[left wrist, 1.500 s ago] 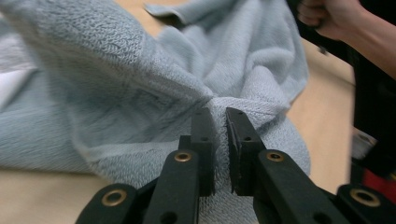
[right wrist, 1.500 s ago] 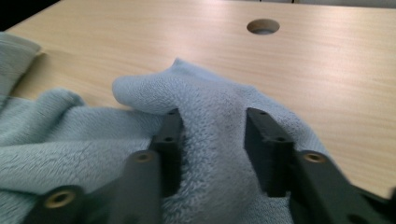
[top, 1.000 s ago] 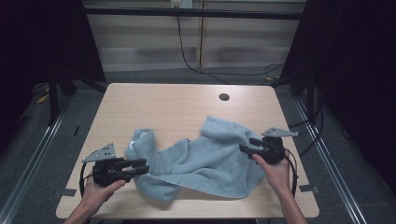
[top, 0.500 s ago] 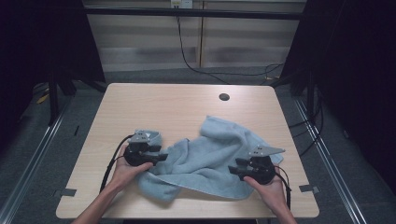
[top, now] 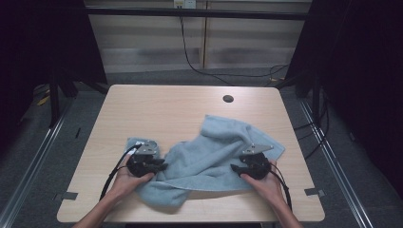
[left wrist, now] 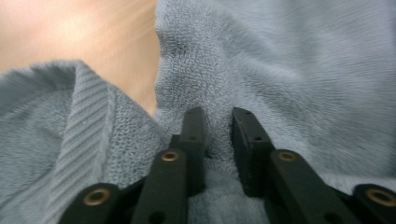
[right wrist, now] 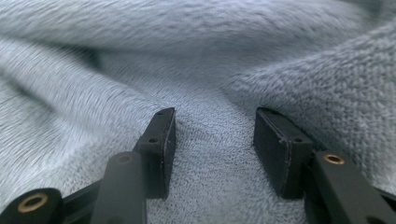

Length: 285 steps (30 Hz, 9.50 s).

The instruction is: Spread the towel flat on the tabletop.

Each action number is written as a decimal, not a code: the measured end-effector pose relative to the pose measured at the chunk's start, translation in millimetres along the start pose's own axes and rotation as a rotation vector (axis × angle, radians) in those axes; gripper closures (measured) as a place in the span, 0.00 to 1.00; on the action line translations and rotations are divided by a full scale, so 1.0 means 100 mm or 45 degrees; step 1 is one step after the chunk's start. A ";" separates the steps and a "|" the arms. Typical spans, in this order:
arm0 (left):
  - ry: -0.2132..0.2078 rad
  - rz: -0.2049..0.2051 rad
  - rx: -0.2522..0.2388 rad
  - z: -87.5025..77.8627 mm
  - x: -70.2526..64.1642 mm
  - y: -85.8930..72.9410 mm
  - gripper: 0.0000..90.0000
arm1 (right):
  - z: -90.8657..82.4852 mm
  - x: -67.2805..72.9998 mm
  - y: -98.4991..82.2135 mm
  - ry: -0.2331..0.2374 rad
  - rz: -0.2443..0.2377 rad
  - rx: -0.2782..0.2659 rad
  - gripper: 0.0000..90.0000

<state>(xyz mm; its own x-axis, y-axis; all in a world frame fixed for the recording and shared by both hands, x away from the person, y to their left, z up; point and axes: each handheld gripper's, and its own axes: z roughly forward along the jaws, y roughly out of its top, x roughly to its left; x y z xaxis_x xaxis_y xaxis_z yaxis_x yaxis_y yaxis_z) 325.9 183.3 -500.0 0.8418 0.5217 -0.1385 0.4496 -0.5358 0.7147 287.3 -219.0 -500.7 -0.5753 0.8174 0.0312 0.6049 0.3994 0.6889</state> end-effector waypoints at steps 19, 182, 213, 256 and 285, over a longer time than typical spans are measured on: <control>-0.177 -0.119 -0.228 -0.54 -0.16 -0.19 0.86 | 0.55 -0.26 0.66 0.062 0.123 -0.126 0.66; -0.140 -0.226 -0.241 -0.70 0.15 -0.52 0.99 | 0.35 0.25 0.34 0.196 -0.066 -0.045 0.78; -0.426 -0.081 -0.305 -1.06 -0.73 -0.80 0.88 | -1.17 0.58 -0.79 0.472 0.108 -0.193 0.79; -0.180 -0.042 -0.012 -0.14 -0.24 -0.24 0.99 | -0.82 0.34 -0.48 0.350 0.129 -0.158 0.98; -0.058 -0.208 -0.141 -0.13 0.39 0.01 0.78 | -0.07 0.01 0.15 0.296 0.074 -0.116 0.59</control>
<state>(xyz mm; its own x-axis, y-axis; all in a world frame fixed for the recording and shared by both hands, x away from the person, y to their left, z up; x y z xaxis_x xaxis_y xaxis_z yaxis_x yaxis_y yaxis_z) 354.8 211.9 -496.0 0.7743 0.5638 -0.2874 0.5475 -0.3691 0.7510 291.9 -215.1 -485.1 -0.6584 0.7164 0.2308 0.5947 0.3072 0.7429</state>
